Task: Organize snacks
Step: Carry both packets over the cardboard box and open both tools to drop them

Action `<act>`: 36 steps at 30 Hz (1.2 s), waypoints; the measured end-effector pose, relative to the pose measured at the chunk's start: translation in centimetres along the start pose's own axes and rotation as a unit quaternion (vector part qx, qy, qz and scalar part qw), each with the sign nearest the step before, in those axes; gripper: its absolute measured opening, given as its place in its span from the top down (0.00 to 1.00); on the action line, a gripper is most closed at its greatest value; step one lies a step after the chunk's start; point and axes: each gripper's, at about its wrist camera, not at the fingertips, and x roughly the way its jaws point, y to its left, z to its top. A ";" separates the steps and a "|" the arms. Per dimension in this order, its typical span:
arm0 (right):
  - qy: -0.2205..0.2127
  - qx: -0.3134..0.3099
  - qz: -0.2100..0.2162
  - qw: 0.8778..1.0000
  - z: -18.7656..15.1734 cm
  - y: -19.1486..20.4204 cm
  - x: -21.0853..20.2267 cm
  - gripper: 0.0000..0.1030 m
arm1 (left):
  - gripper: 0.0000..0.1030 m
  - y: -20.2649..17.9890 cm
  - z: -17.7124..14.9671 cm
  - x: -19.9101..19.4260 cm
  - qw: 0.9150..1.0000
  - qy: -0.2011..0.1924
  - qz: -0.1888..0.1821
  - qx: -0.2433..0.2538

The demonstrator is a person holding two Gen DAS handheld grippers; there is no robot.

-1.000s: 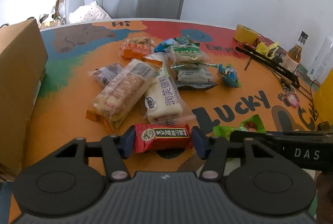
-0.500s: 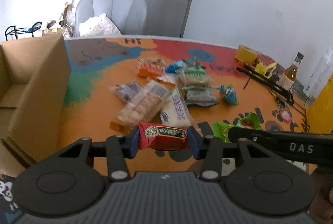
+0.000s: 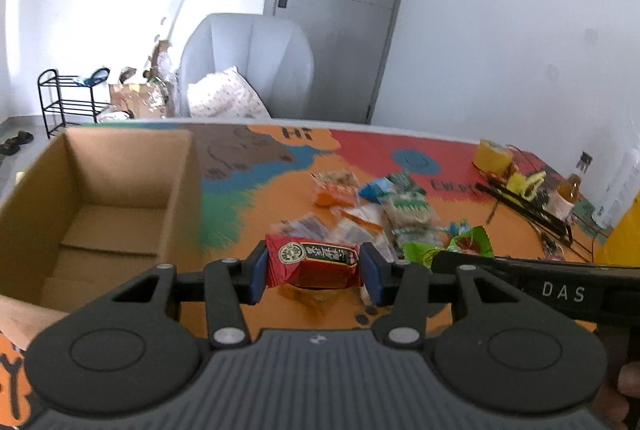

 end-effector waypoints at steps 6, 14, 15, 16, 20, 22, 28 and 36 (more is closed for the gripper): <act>-0.003 -0.016 0.019 1.000 0.9 2.3 0.9 0.75 | 0.55 1.7 1.0 -1.4 1.000 -0.016 0.018 -0.008; -0.008 -0.037 0.049 0.998 2.0 5.6 2.3 0.75 | 0.55 4.9 2.0 -3.1 0.998 -0.034 0.050 -0.027; -0.008 -0.039 0.051 0.998 2.0 5.9 2.4 0.75 | 0.55 5.3 2.1 -3.2 0.997 -0.035 0.055 -0.029; -0.007 -0.041 0.055 0.998 2.1 6.4 2.7 0.75 | 0.55 5.6 2.2 -3.4 0.997 -0.036 0.059 -0.031; -0.006 -0.048 0.067 0.997 2.4 7.7 3.4 0.75 | 0.55 7.3 2.5 -3.8 0.996 -0.040 0.075 -0.040; -0.006 -0.050 0.070 0.996 2.4 8.4 3.6 0.75 | 0.55 8.2 2.5 -4.0 0.995 -0.040 0.083 -0.048; 0.000 -0.060 0.084 0.995 2.5 10.2 4.8 0.75 | 0.55 10.6 2.4 -4.2 0.991 -0.040 0.105 -0.068; 0.010 -0.070 0.101 0.992 2.5 12.0 5.8 0.75 | 0.47 13.4 2.1 -3.9 0.986 -0.022 0.136 -0.098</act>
